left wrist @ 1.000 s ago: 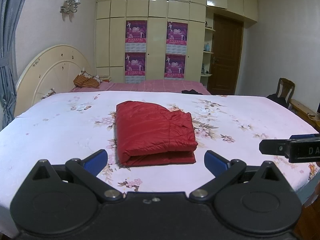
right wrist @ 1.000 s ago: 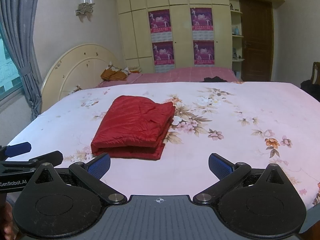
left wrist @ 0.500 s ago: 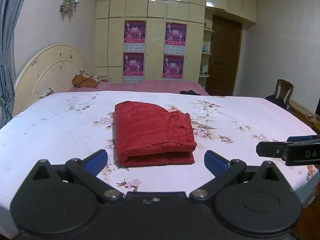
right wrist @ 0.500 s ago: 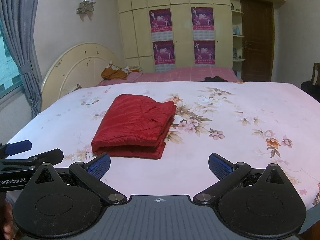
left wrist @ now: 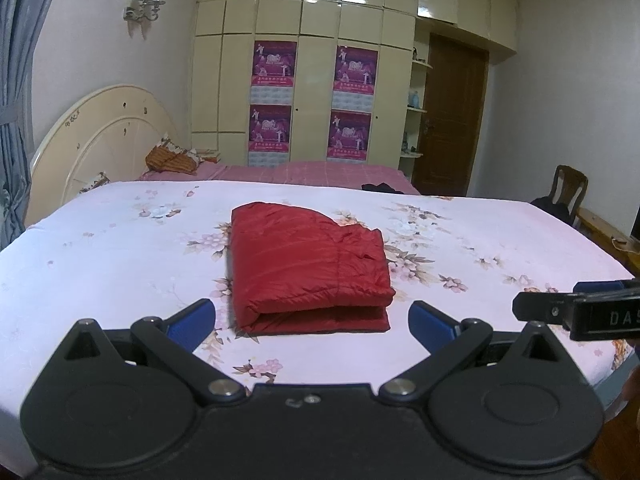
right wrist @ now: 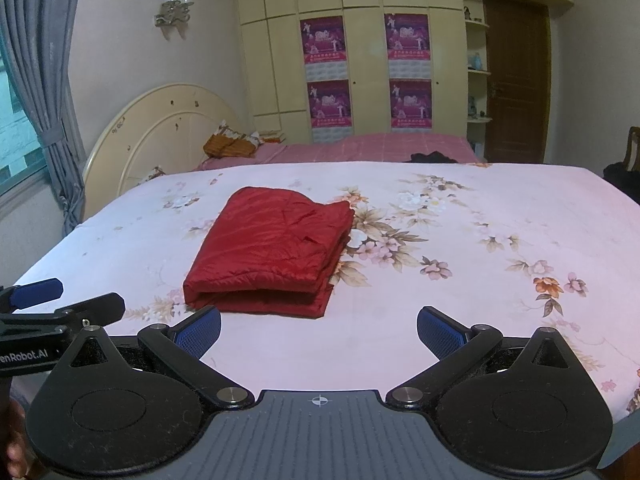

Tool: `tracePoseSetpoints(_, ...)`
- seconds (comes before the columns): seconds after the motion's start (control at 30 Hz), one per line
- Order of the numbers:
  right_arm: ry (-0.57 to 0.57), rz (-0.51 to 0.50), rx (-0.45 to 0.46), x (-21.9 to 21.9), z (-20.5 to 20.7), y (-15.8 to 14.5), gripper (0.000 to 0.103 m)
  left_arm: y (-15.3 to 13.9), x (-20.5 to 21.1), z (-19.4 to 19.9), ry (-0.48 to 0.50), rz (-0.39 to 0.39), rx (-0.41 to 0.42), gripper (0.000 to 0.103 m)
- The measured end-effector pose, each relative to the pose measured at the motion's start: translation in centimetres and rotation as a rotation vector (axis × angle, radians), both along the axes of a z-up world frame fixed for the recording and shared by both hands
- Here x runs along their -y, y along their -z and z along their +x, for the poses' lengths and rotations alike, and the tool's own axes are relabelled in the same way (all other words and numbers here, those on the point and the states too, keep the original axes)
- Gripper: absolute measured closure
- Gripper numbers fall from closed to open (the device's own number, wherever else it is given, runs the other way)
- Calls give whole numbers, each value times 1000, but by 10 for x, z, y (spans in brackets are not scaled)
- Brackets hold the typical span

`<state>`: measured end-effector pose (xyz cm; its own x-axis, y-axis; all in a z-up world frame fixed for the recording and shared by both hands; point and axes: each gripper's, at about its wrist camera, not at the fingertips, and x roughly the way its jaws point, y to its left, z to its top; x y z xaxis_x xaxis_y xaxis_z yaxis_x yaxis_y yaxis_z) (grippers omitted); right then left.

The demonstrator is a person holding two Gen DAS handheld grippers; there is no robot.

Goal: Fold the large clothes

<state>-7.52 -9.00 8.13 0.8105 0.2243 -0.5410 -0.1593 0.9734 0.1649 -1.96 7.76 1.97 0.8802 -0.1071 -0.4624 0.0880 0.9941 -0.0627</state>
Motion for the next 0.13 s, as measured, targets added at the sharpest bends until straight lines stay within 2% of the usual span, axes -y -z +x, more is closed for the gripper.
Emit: tracePoseSetpoints(0.13, -2, 1, 1, 1, 1, 1, 0, 0, 0, 1, -1, -1, 0, 0)
